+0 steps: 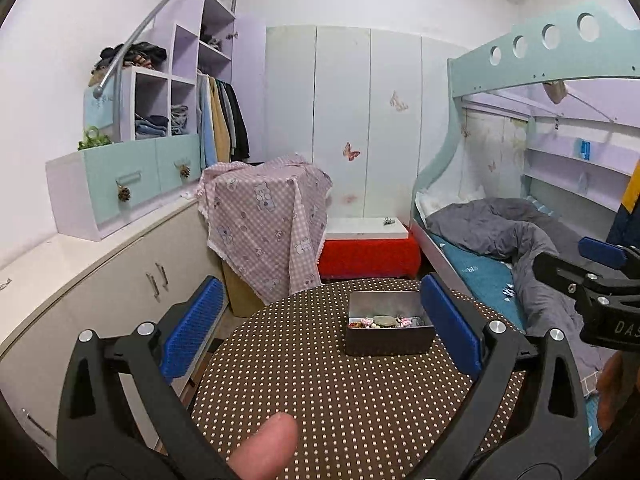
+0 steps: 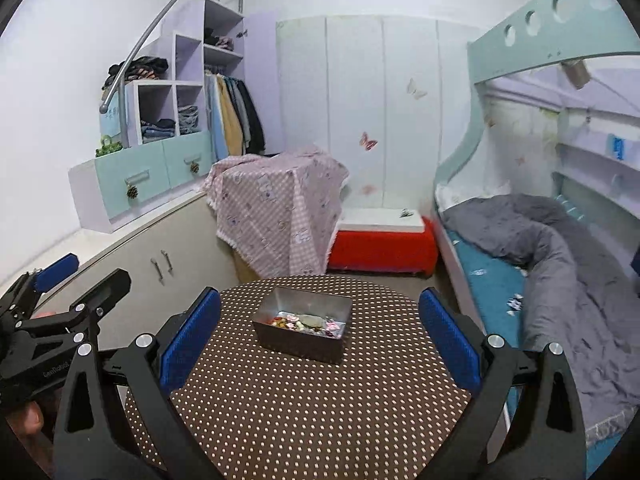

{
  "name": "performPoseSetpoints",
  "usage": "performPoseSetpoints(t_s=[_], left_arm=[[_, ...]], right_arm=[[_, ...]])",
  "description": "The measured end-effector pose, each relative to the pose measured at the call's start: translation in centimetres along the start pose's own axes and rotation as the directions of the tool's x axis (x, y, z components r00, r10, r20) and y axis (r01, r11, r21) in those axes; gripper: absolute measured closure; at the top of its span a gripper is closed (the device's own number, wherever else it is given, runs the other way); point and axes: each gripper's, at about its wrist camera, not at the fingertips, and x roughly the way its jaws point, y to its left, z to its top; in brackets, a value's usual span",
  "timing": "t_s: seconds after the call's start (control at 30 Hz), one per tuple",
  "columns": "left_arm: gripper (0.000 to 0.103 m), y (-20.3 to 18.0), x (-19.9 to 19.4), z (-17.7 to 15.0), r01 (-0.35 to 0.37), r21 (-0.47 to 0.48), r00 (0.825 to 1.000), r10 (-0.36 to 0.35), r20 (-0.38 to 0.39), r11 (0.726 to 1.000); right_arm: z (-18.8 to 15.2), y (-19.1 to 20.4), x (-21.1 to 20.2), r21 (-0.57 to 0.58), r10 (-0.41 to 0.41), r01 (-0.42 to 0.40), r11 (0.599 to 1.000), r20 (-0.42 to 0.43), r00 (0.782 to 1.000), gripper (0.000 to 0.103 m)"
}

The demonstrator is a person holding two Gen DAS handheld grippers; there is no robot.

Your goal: Organize jewelry

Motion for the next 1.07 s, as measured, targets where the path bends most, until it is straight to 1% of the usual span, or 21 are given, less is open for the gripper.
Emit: performPoseSetpoints(t_s=[0.07, 0.2, 0.37, 0.53, 0.77, 1.07], left_arm=[[0.006, -0.2, -1.0, -0.2, -0.01, 0.007, 1.0, 0.01, 0.013, 1.0], [0.006, -0.1, -3.3, -0.6, -0.03, 0.01, 0.998, 0.03, 0.049, 0.999], [0.006, 0.4, -5.2, -1.0, -0.031, -0.012, 0.997, 0.032, 0.071, 0.999], [0.006, 0.7, -5.5, -1.2, -0.04, -0.03, 0.997, 0.042, 0.07, 0.999], [0.006, 1.0, -5.7, -1.7, -0.023, -0.046, 0.997, 0.026, 0.077, 0.999], [0.006, 0.8, -5.5, -1.7, -0.056, -0.036, 0.996, 0.059, 0.07, 0.998]], right_arm=[[-0.5, 0.2, -1.0, 0.01, -0.012, 0.012, 1.0, 0.013, 1.0, 0.008], [-1.5, 0.7, -2.8, -0.005, -0.052, 0.052, 0.999, 0.038, 0.998, 0.008], [-2.3, 1.2, -3.9, 0.001, -0.051, 0.051, 0.999, 0.051, 0.997, 0.008], [-2.8, 1.8, -4.3, 0.002, -0.038, 0.038, 0.999, 0.055, 0.998, 0.008], [-3.1, 2.2, -4.6, -0.003, -0.025, 0.026, 1.0, 0.055, 0.998, 0.008], [-2.9, 2.0, -5.0, 0.007, -0.022, 0.021, 1.0, 0.061, 0.998, 0.008]])
